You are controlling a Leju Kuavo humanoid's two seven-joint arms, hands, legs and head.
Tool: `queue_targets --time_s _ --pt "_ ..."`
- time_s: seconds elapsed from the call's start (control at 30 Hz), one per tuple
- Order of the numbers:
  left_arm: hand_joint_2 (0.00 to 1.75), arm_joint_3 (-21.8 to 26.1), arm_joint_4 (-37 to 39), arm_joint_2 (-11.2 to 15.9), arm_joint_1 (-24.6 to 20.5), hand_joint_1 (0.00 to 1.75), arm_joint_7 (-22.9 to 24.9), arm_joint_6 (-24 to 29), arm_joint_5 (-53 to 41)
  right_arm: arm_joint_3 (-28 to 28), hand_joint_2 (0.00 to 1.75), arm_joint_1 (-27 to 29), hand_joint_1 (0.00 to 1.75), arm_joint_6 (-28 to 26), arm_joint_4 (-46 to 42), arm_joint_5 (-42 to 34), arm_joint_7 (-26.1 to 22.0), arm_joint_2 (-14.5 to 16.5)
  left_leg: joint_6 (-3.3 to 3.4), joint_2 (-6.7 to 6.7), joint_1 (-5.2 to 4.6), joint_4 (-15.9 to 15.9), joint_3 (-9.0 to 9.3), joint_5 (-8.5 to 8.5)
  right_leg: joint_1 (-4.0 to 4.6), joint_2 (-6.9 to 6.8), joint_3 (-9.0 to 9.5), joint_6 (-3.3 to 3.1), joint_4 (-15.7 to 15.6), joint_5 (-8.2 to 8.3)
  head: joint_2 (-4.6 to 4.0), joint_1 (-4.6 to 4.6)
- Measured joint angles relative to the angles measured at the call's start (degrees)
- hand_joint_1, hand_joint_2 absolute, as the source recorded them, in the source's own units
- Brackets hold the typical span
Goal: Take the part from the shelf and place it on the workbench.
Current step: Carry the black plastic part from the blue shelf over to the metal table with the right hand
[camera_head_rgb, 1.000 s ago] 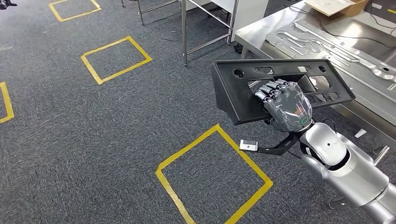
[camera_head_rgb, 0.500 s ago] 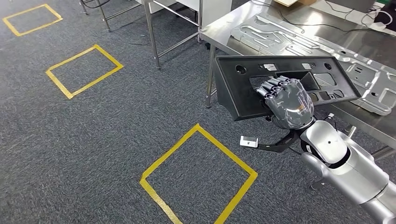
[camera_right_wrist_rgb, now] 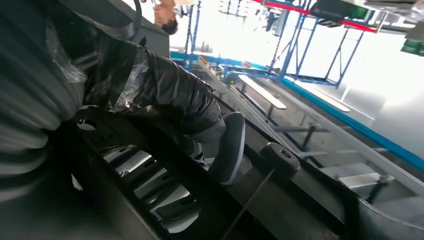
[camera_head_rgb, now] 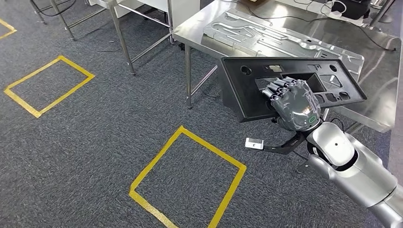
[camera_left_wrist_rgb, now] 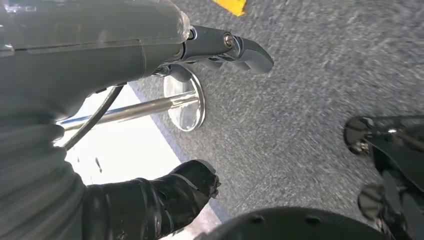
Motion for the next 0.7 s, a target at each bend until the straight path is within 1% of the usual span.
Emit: queue_targets --time_s 0.03,0.07,0.13,0.17,0.2,0.23,0.27,0.3,0.33,0.37,0.4,0.43,0.47,0.5,0.53,0.57,0.6,0.67,0.7 --pt "1.75 -0.08 0.0 0.0 -0.01 0.0 0.0 -0.01 0.16 -0.01 1.75 -0.03 1.75 -0.02 0.02 0.0 0.0 -0.01 -0.33 0.44 -0.13 0.2 0.07 -0.25 0.21 -0.49 0.89 -0.32 -1.74 0.32 -0.01 -0.01" --pt "1.75 -0.18 0.0 0.01 -0.03 0.0 -0.01 -0.02 0.31 -0.03 1.75 -0.07 1.75 -0.04 0.05 -0.01 0.02 -0.01 -0.65 0.89 -0.25 0.3 0.16 -0.44 0.46 -0.42 1.01 -0.71 -2.17 0.14 -0.01 -0.01" --pt "1.75 -0.43 0.0 0.01 -0.2 0.0 -0.02 -0.07 0.54 -0.06 1.75 -0.11 1.75 -0.05 0.11 -0.03 0.03 -0.03 -1.27 1.76 -0.25 0.34 0.37 -0.78 0.49 0.88 0.9 -1.47 -2.19 0.27 -0.01 -0.02" --pt "1.75 -0.53 0.0 0.01 -0.28 0.0 -0.03 -0.11 0.6 -0.08 1.75 -0.17 1.75 -0.04 0.13 -0.04 0.04 -0.05 -1.59 1.32 -0.13 0.77 0.33 -1.26 0.4 1.44 0.95 -1.83 -2.29 0.33 0.0 -0.02" --pt "1.75 -0.6 0.0 0.02 -0.28 0.0 -0.06 -0.2 0.7 -0.1 1.75 -0.27 1.75 -0.01 0.14 -0.01 0.1 -0.05 -1.87 0.24 0.01 2.19 -0.23 -2.26 0.27 1.83 1.02 -2.26 -2.42 0.41 0.0 -0.04" --pt "1.75 -0.66 0.0 0.02 -0.23 0.0 -0.1 -0.36 0.84 -0.11 1.75 -0.37 1.75 0.13 0.15 0.2 0.3 -0.02 -2.08 -1.21 0.14 4.82 -1.48 -3.78 0.14 2.15 1.11 -2.63 -2.52 0.46 0.0 -0.04" --pt "1.75 -0.69 0.0 0.02 -0.15 0.0 -0.15 -0.61 0.99 -0.12 1.75 -0.46 1.75 0.37 0.17 0.59 0.67 0.07 -2.19 -2.68 0.23 8.49 -3.23 -5.57 0.19 2.41 1.11 -2.91 -2.54 0.44 0.0 -0.04" --pt "1.75 -0.72 0.0 0.01 -0.09 0.0 -0.24 -0.85 1.23 -0.09 1.75 -0.53 1.75 0.77 0.23 1.15 1.2 0.21 -2.23 -3.47 0.24 12.52 -5.34 -7.18 0.28 2.67 1.1 -3.12 -2.53 0.41 0.0 -0.04" --pt "1.75 -0.74 0.0 -0.01 -0.07 0.0 -0.36 -1.05 1.43 -0.04 1.75 -0.61 1.75 1.29 0.33 1.75 1.84 0.4 -2.24 -3.76 0.24 15.59 -7.09 -8.0 0.39 3.0 1.11 -3.21 -2.51 0.37 0.0 -0.04" --pt "1.75 -0.76 0.0 -0.02 -0.06 0.0 -0.48 -1.19 1.61 0.05 1.75 -0.77 1.75 1.88 0.48 2.29 2.53 0.6 -2.17 -3.84 0.24 16.89 -8.04 -7.74 0.5 3.32 1.14 -3.28 -2.46 0.31 0.0 -0.03" --pt "1.75 -0.79 0.0 -0.03 -0.04 0.0 -0.61 -1.26 1.82 0.15 1.75 -1.03 1.75 2.47 0.64 2.73 3.24 0.8 -2.01 -3.86 0.23 16.0 -7.96 -6.37 0.58 3.66 1.18 -3.3 -2.41 0.25 0.0 -0.04" --pt "1.75 -0.81 0.0 -0.04 -0.01 0.0 -0.75 -1.33 1.98 0.25 1.75 -1.39 1.75 2.95 0.81 3.15 4.0 1.01 -1.75 -3.93 0.22 13.07 -6.88 -4.19 0.64 3.96 1.24 -3.28 -2.34 0.16 0.0 -0.04" --pt "1.75 -0.84 0.0 -0.04 0.03 0.0 -0.88 -1.43 2.22 0.32 1.75 -1.79 1.75 3.27 1.0 3.73 4.83 1.22 -1.38 -4.13 0.17 9.12 -5.3 -2.03 0.65 4.23 1.3 -3.2 -2.27 0.05 0.0 -0.04" --pt "1.75 -0.85 0.01 -0.03 0.06 0.0 -1.02 -1.51 2.45 0.39 1.75 -2.24 1.75 3.42 1.18 4.51 5.63 1.43 -0.99 -4.39 0.06 5.39 -3.71 -0.59 0.74 4.46 1.31 -2.96 -2.18 -0.12 0.0 -0.03" --pt "1.75 -0.86 0.02 -0.02 0.08 0.0 -1.17 -1.61 2.63 0.47 1.75 -2.63 1.75 3.39 1.34 5.51 6.39 1.61 -0.65 -4.56 -0.07 2.78 -2.58 0.15 0.73 4.64 1.32 -2.63 -2.2 -0.21 0.0 -0.03" --pt "1.75 -0.88 0.03 -0.02 0.07 0.0 -1.31 -1.71 2.78 0.55 1.75 -2.92 1.75 3.26 1.5 6.69 7.02 1.73 -0.33 -4.69 -0.2 1.32 -2.05 0.2 0.75 4.75 1.35 -2.23 -2.1 -0.13 0.0 -0.03" --pt "1.75 -0.91 0.04 -0.03 0.05 0.0 -1.43 -1.78 2.89 0.63 1.75 -3.12 1.75 2.95 1.64 7.89 7.5 1.8 -0.03 -4.66 -0.3 0.82 -1.82 0.03 0.77 4.82 1.38 -1.81 -1.98 0.05 0.0 -0.03" --pt "1.75 -1.03 0.04 -0.19 0.03 0.0 -1.58 -1.93 3.15 0.7 1.75 -3.27 1.75 2.11 1.91 9.85 8.2 1.85 0.62 -4.53 -0.22 0.14 -1.07 0.17 0.65 4.62 1.39 -1.25 -1.32 0.21 -0.01 -0.02" --pt "1.75 -1.13 0.04 -0.27 0.07 0.0 -1.61 -1.97 3.29 0.71 1.75 -3.37 1.75 1.67 2.03 10.49 8.46 1.87 0.93 -4.44 -0.16 -0.11 -0.55 0.2 0.61 4.25 0.91 -1.08 -0.23 -0.4 -0.01 -0.02"
